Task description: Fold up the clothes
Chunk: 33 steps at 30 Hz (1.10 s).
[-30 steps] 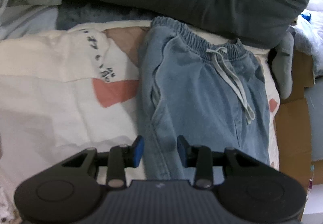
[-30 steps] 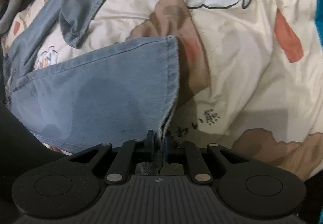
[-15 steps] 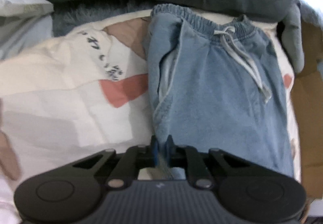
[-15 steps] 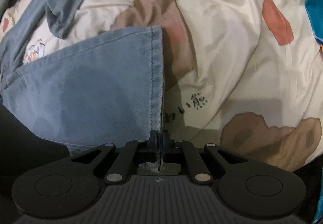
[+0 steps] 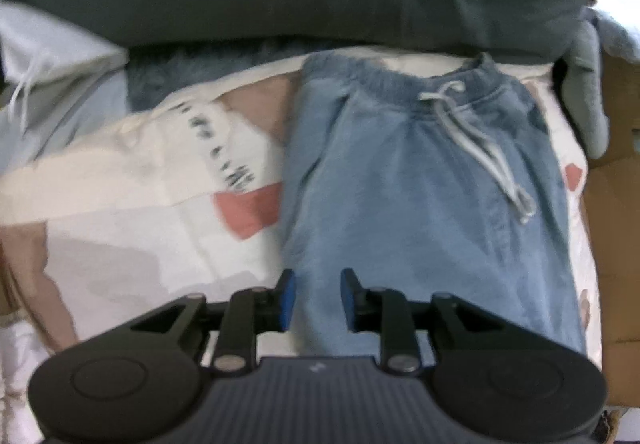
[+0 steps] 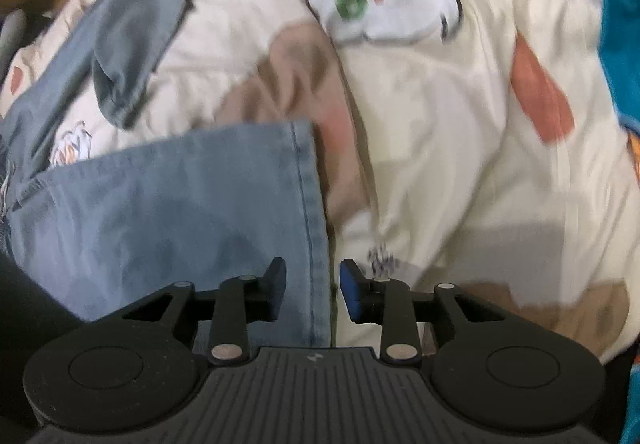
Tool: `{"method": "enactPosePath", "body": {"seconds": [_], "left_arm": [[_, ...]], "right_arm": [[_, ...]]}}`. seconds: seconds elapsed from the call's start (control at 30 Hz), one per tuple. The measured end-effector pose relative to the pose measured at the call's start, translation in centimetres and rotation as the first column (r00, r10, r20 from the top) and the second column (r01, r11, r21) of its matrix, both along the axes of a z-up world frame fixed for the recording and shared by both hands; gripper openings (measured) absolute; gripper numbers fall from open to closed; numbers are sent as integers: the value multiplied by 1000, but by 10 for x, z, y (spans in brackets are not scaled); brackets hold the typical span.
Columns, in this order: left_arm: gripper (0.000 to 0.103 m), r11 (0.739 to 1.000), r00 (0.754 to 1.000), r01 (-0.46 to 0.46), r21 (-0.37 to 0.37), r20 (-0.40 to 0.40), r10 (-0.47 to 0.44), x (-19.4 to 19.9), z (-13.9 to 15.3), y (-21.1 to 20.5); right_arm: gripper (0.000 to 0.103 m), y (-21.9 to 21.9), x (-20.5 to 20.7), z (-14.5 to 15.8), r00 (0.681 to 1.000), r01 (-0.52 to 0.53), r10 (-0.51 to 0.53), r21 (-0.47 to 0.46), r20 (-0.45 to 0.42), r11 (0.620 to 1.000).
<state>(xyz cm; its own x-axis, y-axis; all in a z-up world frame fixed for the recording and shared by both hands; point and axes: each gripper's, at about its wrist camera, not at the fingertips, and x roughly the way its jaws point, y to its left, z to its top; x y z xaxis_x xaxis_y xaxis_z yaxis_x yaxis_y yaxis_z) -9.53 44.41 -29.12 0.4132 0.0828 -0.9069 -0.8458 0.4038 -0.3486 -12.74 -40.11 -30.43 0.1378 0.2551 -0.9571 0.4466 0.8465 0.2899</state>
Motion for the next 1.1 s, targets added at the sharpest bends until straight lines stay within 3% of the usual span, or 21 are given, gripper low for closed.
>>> {"method": "enactPosePath", "body": {"seconds": [0.27, 0.57, 0.8, 1.1], "left_arm": [[33, 994, 993, 102, 45, 50, -105, 54, 44, -6], [34, 979, 976, 192, 66, 89, -197, 133, 68, -9], [34, 969, 961, 238, 67, 131, -245, 206, 67, -23], [34, 968, 953, 246, 53, 168, -252, 302, 41, -47]], "right_arm": [[37, -9, 50, 24, 975, -4, 2, 9, 222, 1000], [39, 4, 135, 25, 938, -79, 78, -11, 338, 997], [41, 16, 191, 20, 914, -130, 139, -49, 380, 990], [42, 30, 258, -5, 899, -217, 256, -146, 355, 965]]}}
